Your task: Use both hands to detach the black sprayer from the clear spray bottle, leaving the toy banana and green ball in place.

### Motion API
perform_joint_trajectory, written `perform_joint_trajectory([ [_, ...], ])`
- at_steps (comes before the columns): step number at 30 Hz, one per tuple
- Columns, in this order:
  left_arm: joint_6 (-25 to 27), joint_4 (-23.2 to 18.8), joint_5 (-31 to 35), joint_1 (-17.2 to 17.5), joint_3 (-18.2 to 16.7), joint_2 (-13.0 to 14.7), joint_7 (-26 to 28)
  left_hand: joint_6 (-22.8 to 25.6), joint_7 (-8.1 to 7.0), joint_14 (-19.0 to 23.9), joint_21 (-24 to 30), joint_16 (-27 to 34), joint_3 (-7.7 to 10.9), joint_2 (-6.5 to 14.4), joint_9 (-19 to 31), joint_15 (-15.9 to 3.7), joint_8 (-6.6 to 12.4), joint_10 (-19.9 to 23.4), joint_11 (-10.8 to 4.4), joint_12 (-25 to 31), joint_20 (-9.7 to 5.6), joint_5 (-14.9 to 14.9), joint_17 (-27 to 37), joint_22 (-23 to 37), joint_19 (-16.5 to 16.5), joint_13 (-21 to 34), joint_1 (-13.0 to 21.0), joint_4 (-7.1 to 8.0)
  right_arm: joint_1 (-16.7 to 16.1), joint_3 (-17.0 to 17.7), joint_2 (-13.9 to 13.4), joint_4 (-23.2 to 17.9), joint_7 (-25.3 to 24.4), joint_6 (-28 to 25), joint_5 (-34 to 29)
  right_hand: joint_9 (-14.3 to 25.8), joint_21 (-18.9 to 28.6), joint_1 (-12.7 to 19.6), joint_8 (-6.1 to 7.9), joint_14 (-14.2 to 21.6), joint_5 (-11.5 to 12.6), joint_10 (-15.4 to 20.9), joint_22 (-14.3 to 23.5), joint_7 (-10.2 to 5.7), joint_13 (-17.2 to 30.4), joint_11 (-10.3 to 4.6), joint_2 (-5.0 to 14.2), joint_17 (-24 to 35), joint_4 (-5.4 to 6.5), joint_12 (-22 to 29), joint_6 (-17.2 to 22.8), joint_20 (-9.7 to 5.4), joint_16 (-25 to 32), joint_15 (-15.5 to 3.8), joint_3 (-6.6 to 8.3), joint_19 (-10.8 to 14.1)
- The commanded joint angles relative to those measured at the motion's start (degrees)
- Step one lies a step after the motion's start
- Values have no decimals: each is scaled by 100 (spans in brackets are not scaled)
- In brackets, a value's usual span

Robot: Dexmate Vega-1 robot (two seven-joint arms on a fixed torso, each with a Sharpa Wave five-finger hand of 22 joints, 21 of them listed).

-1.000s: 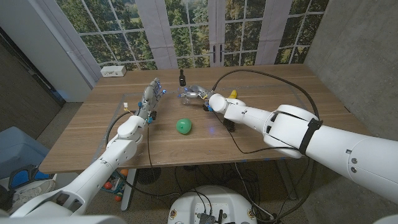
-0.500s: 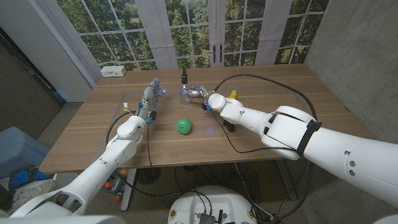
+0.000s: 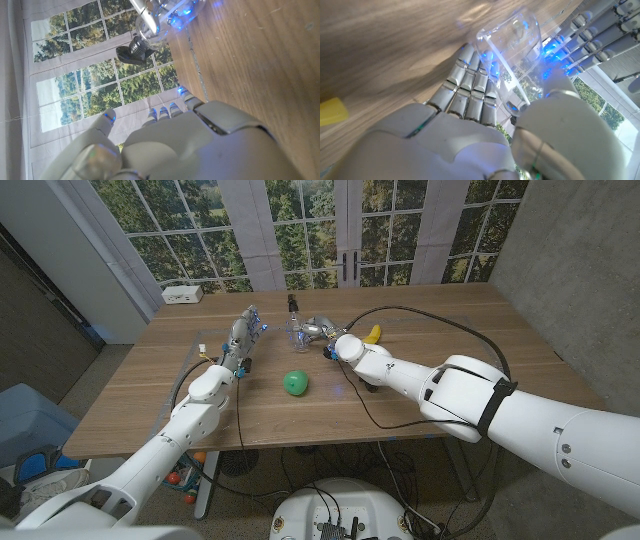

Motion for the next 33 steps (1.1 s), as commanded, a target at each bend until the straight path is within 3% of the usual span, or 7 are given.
perform_joint_trajectory([
  [1, 128, -145, 351, -89, 95, 143, 251, 79, -126, 218, 21, 57, 121, -51, 29, 8, 81, -143, -18, 31, 54, -111, 8, 11, 251, 23, 388, -478, -55, -150, -109, 237, -1085, 1041, -556, 89, 93, 1362, 64, 822, 58, 934, 45, -708, 167, -1014, 1268, 727, 94, 110, 824, -25, 946, -1124, 39, 33],
  [5, 378, -439, 688, -77, 142, 324, 602, 316, -338, 585, 67, 67, 297, 8, 43, 38, 165, 212, -53, 88, 134, -301, 9, 27, 550, 28, 912, -1071, -82, -268, -251, 191, -1638, 1351, -926, 149, 144, 1348, 106, 797, 73, 905, 67, -756, 279, -1048, 1276, 818, 132, 167, 828, -47, 954, -1121, 33, 1],
  [8, 621, -667, 896, -79, 169, 471, 803, 518, -356, 839, 95, 95, 364, 50, 48, 88, 216, 441, -59, 127, 157, -372, 12, 36, 703, 34, 1126, -1216, -96, -300, -369, 130, -1911, 1546, -1150, 223, 192, 1316, 142, 738, 94, 854, 89, -808, 412, -1063, 1265, 904, 177, 228, 792, -110, 922, -1130, 24, -63],
  [16, 1057, -1064, 1277, -131, 256, 765, 966, 1246, -429, 1189, 109, 91, 463, 101, 50, 161, 362, 1074, 41, 242, 242, -448, 17, 46, 911, 47, 1524, -1265, -280, -233, -899, -593, -2363, 1624, -1765, 430, 322, 1246, 274, 553, 170, 685, 128, -942, 770, -1126, 1218, 1067, 254, 374, 767, -265, 706, -1171, 31, -269],
  [22, 1213, -1272, 1521, -229, 362, 870, 950, 1377, -253, 1699, 178, 171, 426, 5, 52, 215, 283, 1442, 10, 286, 313, -472, 27, 60, 1182, 60, 1668, -1257, -663, -74, -1506, -1932, -2759, 690, -2431, 505, 393, 1245, 326, 546, 201, 662, 133, -957, 901, -1138, 1217, 1120, 263, 439, 768, -283, 622, -1182, 53, -307],
  [25, 1260, -1344, 1610, -250, 389, 904, 953, 1423, -305, 1855, 196, 194, 404, -42, 53, 158, 267, 1482, 26, 275, 333, -474, 32, 65, 1252, 64, 1696, -1257, -763, 1, -1615, -2208, -2799, 427, -2639, 540, 425, 1240, 348, 552, 212, 650, 134, -962, 961, -1142, 1207, 1147, 267, 467, 762, -297, 587, -1183, 59, -332],
  [33, 1728, -1853, 2150, -291, 474, 1194, 1149, 1268, -824, 1951, 173, 116, 353, -289, 63, 88, 154, 1401, -42, 159, 329, -467, 43, 77, 1276, 78, 1961, -1315, -1043, 252, -2005, -2960, -2491, -65, -2873, 620, 498, 1227, 394, 559, 237, 613, 133, -983, 1096, -1147, 1186, 1208, 276, 522, 740, -336, 500, -1186, 71, -394],
])
